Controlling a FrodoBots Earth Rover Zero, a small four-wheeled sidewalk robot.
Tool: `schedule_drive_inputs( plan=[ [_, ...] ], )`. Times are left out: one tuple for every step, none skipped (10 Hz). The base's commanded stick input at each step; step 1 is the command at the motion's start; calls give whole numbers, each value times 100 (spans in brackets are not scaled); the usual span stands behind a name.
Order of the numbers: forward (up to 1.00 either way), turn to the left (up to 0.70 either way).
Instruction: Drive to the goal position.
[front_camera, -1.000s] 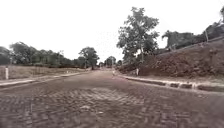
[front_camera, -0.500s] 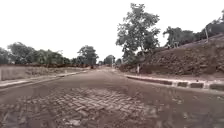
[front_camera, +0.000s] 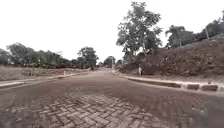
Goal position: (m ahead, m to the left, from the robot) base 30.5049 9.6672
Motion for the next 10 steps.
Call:
schedule_drive_inputs(
  plan=[
    [100, 0],
    [100, 0],
    [100, 0],
    [100, 0],
    [100, 0],
    [100, 0],
    [100, 0],
    [100, 0],
    [100, 0],
    [100, 0]
  ],
)
